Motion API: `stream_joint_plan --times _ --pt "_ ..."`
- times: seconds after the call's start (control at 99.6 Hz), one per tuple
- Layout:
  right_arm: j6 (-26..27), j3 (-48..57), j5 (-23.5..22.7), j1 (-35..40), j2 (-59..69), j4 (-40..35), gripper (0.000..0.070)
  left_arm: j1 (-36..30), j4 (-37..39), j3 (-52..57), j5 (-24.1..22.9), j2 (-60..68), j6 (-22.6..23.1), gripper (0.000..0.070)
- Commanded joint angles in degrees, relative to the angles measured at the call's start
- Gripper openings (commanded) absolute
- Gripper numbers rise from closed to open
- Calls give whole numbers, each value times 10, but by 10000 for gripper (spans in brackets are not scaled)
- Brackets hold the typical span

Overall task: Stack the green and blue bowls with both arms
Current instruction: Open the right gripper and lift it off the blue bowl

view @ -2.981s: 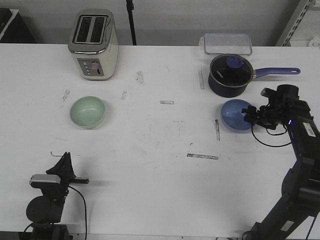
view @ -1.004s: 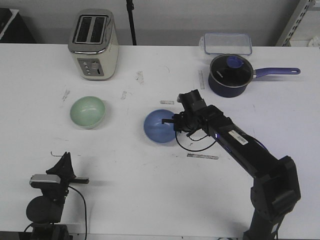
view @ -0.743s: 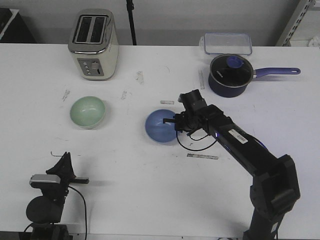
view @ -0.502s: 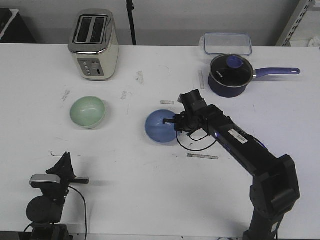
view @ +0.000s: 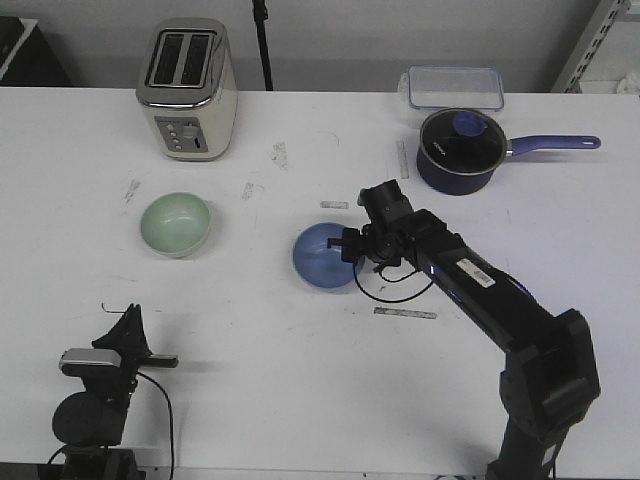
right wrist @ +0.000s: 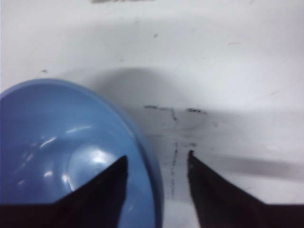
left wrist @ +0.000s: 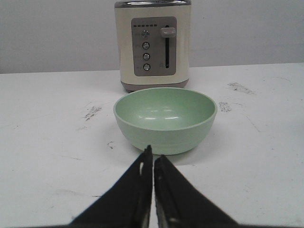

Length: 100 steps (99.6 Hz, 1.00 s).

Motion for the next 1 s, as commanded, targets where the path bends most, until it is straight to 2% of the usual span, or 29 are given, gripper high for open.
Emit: stream_joint_plan --times 0.0,0.11,0.331,0.512,0.552,0.653,0.693,0.733,0.924,0.994 --pt "5 12 4 6 8 4 441 1 9 -13 0 -1 -3 2" --pt "-1 12 11 8 -5 9 448 1 9 -13 0 -1 -3 2" --pt "-34 12 75 11 -53 33 446 1 9 -13 0 -1 -3 2" --pt "-104 11 116 11 -83 35 440 1 9 -13 0 -1 -3 2" --pt "-126 7 130 11 -92 38 393 1 9 -13 0 -1 -3 2" --pt "-172 -19 155 8 -119 71 189 1 9 -13 0 -1 -3 2" --pt "-189 -34 156 4 -132 91 129 1 9 -13 0 -1 -3 2" --pt "-205 -49 153 -2 -147 112 102 1 9 -13 0 -1 -3 2" --pt "-278 -124 152 -40 -217 208 92 1 9 -13 0 -1 -3 2" --pt "-311 -164 146 -59 -250 254 55 1 9 -13 0 -1 -3 2"
